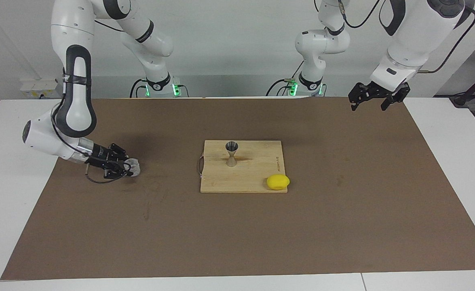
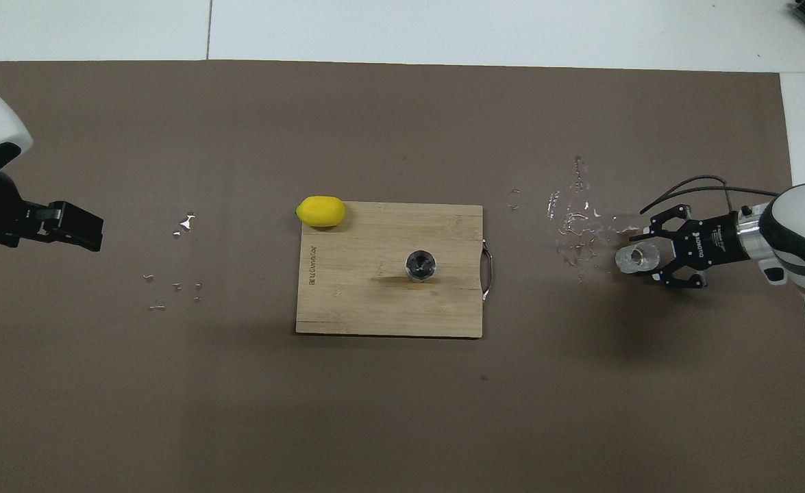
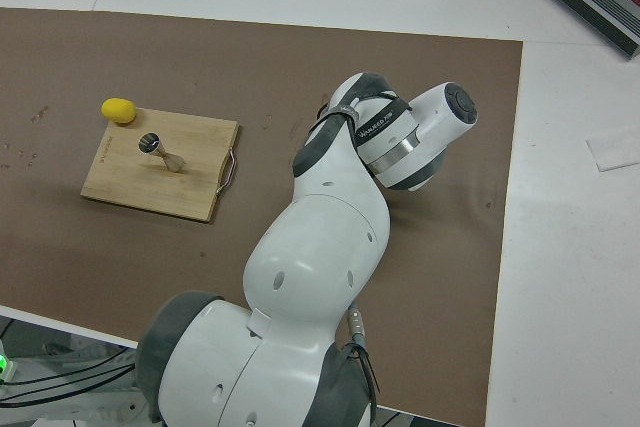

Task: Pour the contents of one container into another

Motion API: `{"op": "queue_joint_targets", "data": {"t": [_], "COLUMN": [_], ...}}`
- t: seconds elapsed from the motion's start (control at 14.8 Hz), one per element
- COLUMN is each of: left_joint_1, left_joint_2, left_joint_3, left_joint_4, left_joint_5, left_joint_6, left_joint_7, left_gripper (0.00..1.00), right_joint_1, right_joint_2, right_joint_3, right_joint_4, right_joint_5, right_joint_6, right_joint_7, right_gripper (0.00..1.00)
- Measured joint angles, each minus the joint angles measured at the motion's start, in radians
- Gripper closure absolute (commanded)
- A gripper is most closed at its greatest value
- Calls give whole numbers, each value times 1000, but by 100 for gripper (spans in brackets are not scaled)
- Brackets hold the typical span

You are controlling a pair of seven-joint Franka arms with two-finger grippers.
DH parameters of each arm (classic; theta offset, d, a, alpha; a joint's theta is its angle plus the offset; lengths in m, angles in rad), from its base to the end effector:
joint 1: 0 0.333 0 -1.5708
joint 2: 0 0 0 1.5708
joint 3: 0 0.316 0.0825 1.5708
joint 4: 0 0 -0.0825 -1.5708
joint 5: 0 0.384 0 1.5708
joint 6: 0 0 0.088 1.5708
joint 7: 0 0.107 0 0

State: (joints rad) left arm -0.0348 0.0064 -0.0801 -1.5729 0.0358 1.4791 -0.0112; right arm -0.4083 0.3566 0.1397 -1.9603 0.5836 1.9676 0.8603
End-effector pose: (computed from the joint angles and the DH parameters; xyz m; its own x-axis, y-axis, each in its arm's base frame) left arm 0.5429 -0.0584 0.6125 0.9900 -0.0997 -0.0996 -0.1038 -0.9939 -0.0364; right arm 0.5675 -0.1218 0.2811 0.0877 -0.7978 -0.5965 -0.9932 -0.1163 0.0095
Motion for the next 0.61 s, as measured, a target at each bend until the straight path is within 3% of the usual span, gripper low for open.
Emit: {"op": "queue_joint_targets", "data": {"t": [0.34, 0.61], "left_joint_1": [-1, 0], "left_joint_2": [-2, -2], "left_joint_3": [4, 5], "left_joint_4": [-2, -6], "left_joint_5": [-3, -3], "left_joint_6": [0, 0], "left_joint_7": [4, 4], "left_gripper": [0, 0], "right_joint_1": [7, 74], "right_joint_2": [-57, -130], "right_joint_3": [6, 8], "right_joint_4": [1, 2], "right_joint_5": [0, -13], "right_joint_6": [0, -1], "right_joint_7": [-1, -3], "right_gripper": [4, 4]}}
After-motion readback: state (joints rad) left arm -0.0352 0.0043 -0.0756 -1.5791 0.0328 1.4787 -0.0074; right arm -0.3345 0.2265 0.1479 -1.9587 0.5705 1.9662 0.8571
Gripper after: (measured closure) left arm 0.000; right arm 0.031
